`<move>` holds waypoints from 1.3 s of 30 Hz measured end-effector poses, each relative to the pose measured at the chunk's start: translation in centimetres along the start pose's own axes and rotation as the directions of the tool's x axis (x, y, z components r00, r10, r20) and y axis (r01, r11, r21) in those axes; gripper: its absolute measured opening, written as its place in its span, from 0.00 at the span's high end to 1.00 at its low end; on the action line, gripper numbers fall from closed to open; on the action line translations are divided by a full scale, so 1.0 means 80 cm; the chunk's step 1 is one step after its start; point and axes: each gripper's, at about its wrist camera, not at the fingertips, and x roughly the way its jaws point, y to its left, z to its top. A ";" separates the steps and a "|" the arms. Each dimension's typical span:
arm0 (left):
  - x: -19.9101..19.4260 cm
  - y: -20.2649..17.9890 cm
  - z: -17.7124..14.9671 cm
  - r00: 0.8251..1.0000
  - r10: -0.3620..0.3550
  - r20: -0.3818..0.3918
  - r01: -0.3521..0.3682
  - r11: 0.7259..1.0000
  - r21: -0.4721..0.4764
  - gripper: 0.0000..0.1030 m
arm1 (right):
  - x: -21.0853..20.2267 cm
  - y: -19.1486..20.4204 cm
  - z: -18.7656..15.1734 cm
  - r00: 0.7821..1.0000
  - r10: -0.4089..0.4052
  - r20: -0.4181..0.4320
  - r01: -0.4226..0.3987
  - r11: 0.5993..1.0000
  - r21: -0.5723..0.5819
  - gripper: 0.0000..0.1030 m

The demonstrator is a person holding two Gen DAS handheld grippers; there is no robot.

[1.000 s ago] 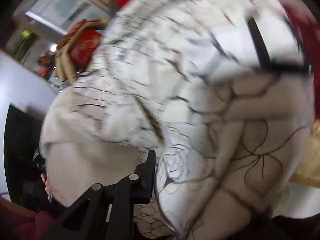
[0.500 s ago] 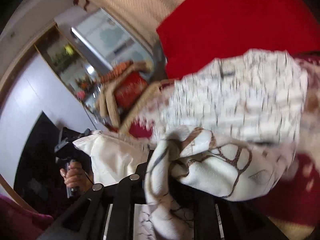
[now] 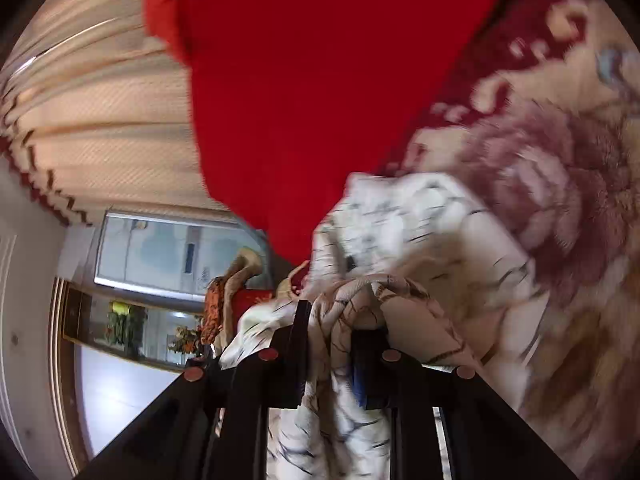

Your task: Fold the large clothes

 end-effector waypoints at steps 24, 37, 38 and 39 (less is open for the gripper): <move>-0.064 0.003 -0.089 0.967 0.157 0.200 -0.139 0.985 -0.102 0.19 | 0.073 0.073 -0.086 0.961 -0.045 -0.273 -0.060 0.929 -0.365 0.29; -0.030 -0.024 -0.067 0.906 0.276 0.322 -0.293 0.956 0.003 0.39 | 0.012 0.060 0.038 0.952 0.088 0.294 -0.060 0.993 -0.102 0.76; -0.027 -0.025 -0.062 0.902 0.286 0.324 -0.305 0.952 0.008 0.39 | 0.005 0.042 0.049 0.938 0.097 0.333 -0.088 0.995 -0.042 0.75; -0.026 -0.025 -0.059 0.899 0.295 0.323 -0.314 0.949 0.008 0.39 | -0.013 0.005 0.062 0.903 0.092 0.419 -0.133 0.989 0.069 0.75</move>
